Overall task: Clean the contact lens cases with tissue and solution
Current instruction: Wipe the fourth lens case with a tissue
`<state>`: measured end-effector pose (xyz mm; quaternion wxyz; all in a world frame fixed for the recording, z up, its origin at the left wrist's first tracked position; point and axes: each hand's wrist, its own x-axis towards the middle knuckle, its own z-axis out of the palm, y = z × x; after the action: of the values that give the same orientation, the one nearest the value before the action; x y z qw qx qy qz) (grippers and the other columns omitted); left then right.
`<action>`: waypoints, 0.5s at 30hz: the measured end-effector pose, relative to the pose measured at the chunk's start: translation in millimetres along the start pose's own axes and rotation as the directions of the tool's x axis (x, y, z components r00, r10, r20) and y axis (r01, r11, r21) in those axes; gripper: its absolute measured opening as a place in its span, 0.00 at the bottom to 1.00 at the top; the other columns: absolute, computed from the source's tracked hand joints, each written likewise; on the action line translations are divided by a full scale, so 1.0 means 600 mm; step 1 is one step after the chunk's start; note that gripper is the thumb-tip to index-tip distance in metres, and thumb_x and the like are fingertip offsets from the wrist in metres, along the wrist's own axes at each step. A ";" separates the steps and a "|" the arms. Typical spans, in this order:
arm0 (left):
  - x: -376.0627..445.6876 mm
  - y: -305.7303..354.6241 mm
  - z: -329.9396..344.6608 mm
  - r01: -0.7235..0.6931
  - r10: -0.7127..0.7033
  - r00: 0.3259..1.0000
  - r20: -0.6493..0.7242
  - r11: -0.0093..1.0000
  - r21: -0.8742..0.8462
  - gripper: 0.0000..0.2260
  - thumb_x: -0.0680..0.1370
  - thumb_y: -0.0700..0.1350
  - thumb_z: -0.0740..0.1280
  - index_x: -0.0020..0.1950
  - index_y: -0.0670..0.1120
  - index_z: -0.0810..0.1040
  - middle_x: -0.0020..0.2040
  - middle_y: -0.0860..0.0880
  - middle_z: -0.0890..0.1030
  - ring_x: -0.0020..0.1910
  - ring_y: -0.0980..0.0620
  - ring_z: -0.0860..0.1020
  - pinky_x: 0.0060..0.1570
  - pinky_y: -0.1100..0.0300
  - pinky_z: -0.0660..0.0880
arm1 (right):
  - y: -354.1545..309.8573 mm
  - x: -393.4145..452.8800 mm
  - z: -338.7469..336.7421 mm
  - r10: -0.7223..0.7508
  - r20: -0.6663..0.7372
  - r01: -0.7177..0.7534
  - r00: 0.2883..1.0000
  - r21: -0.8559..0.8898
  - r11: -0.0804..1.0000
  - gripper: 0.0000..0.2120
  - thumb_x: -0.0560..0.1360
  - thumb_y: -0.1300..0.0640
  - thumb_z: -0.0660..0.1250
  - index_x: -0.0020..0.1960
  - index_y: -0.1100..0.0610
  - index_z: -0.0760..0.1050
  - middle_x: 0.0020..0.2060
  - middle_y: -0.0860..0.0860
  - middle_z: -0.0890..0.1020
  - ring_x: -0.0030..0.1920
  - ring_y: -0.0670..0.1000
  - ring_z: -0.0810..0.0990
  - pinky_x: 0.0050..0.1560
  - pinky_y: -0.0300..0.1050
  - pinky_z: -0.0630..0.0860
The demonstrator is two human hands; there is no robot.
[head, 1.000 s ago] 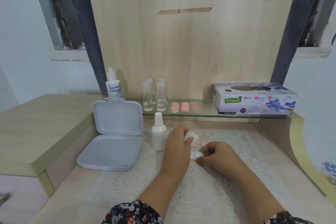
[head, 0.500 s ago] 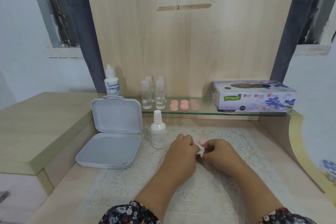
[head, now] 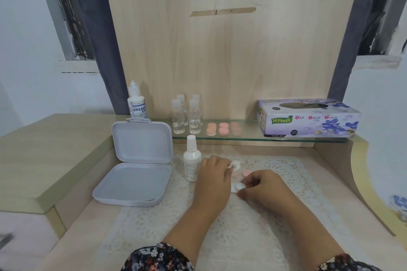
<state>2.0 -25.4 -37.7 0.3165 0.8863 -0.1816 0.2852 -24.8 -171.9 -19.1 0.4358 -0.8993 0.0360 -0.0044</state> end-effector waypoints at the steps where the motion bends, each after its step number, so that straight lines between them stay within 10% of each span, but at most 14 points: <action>1: -0.003 -0.002 0.000 -0.042 0.041 0.999 0.006 0.999 0.023 0.07 0.77 0.41 0.63 0.50 0.44 0.80 0.47 0.49 0.76 0.47 0.50 0.70 0.47 0.58 0.69 | 0.000 0.000 0.000 0.000 -0.001 0.000 1.000 0.001 1.000 0.06 0.64 0.56 0.78 0.39 0.52 0.82 0.33 0.46 0.82 0.32 0.42 0.78 0.32 0.34 0.70; 15: -0.018 0.024 0.007 -0.367 0.231 0.908 0.349 0.841 0.397 0.10 0.53 0.42 0.77 0.31 0.51 0.80 0.32 0.53 0.74 0.35 0.51 0.74 0.30 0.60 0.68 | 0.001 -0.003 0.002 -0.030 -0.020 0.030 0.999 0.001 1.000 0.04 0.65 0.58 0.74 0.39 0.56 0.81 0.29 0.46 0.75 0.30 0.45 0.71 0.33 0.37 0.69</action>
<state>-11.7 -37.1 -40.7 0.0219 0.9273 -0.2911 0.2341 -26.5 -171.3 -20.3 0.4359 -0.8994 0.0267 -0.0199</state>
